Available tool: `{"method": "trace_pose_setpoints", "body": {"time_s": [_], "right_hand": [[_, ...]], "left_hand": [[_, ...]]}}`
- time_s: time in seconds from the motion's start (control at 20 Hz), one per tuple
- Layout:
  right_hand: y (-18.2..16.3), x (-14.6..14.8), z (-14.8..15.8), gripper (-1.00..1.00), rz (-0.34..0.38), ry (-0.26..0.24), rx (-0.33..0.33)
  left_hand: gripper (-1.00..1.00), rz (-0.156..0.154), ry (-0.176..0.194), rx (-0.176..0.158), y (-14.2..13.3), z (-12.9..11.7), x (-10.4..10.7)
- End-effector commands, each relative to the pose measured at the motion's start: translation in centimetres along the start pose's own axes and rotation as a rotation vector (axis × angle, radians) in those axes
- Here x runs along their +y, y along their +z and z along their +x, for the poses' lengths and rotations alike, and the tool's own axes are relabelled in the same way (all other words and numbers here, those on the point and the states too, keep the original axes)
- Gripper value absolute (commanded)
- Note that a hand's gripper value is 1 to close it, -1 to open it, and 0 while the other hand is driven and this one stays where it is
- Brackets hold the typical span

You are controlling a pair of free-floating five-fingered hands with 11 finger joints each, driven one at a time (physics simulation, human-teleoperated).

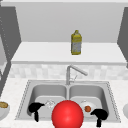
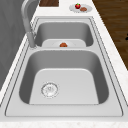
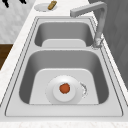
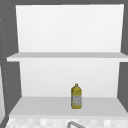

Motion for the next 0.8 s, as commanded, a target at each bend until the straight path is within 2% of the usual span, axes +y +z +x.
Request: {"method": "trace_pose_setpoints", "body": {"time_s": [0.0,0.1,0.25,0.5,0.65,0.75], "right_hand": [[0.0,0.0,0.0,0.0,0.0,0.0,0.0],[0.0,0.0,0.0,0.0,-0.001,-0.001,0.0],[0.0,0.0,0.0,0.0,-0.002,-0.003,0.001],[0.0,0.0,0.0,0.0,-0.004,-0.004,0.002],[0.0,0.0,0.0,0.0,-0.004,-0.005,0.002],[0.0,0.0,0.0,0.0,-0.004,-0.005,0.002]], "left_hand": [[-1.0,0.002,-0.016,-0.015,2.5,0.7,1.5],[-1.0,-0.001,-0.001,-0.003,3.9,1.4,2.3],[-1.0,-0.002,0.008,-0.004,5.8,2.2,3.8],[-1.0,-0.01,0.031,0.002,8.9,3.5,7.4],[-1.0,-0.041,0.048,0.045,9.2,3.8,9.0],[-1.0,-0.042,0.047,0.043,10.4,3.9,10.0]]}}
